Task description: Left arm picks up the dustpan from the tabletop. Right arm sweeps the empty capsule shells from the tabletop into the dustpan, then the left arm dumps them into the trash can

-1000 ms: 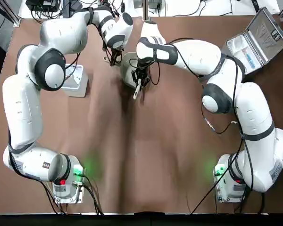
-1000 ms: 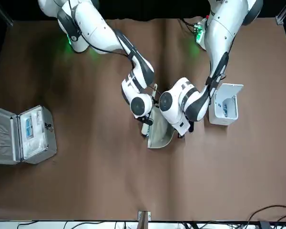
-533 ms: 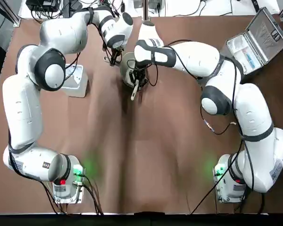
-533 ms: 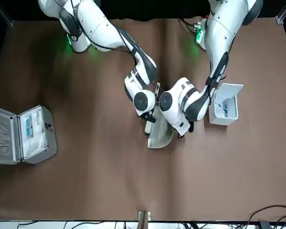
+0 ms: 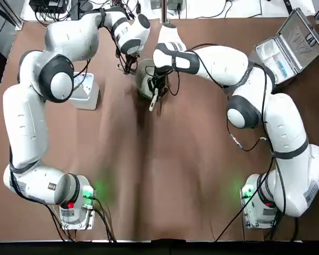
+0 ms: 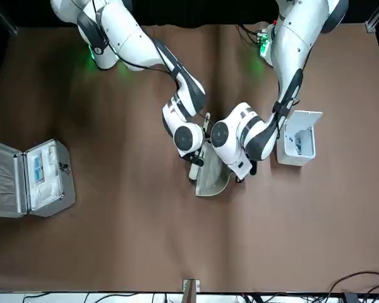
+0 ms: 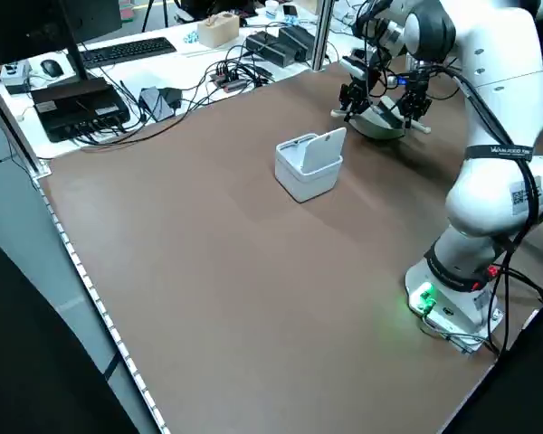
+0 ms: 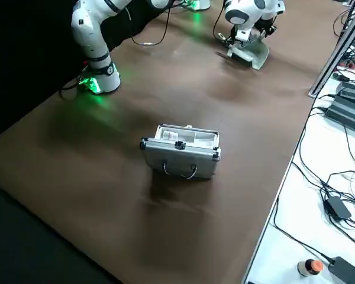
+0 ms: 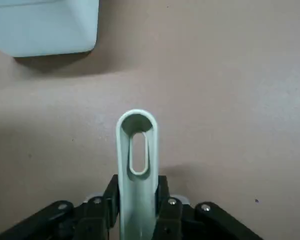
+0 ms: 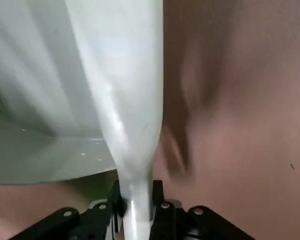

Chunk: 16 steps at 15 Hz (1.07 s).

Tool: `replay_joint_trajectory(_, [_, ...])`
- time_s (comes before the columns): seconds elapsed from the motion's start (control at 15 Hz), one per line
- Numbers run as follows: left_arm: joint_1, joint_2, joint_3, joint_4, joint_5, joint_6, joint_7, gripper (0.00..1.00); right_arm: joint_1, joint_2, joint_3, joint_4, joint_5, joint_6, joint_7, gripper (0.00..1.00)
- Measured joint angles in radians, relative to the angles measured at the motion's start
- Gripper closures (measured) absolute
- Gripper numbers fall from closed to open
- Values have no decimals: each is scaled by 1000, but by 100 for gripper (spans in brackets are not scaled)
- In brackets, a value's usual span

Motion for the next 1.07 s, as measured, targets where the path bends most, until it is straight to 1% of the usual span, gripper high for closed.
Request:
replay_joint_trajectory(0.67, [0,0,0,0,0,0,0,67,-8,10,-4,2,10,2,-27,74])
replay_joint_trajectory(0.8, [0,0,0,0,0,0,0,67,-14,15,-4,2,91,2,-75,74])
replay_joint_trajectory(0.87, [0,0,0,0,0,0,0,67,-22,24,-6,2,178,2,-136,74])
replay_joint_trajectory(1.07, [0,0,0,0,0,0,0,67,-36,36,-7,2,257,2,-194,74])
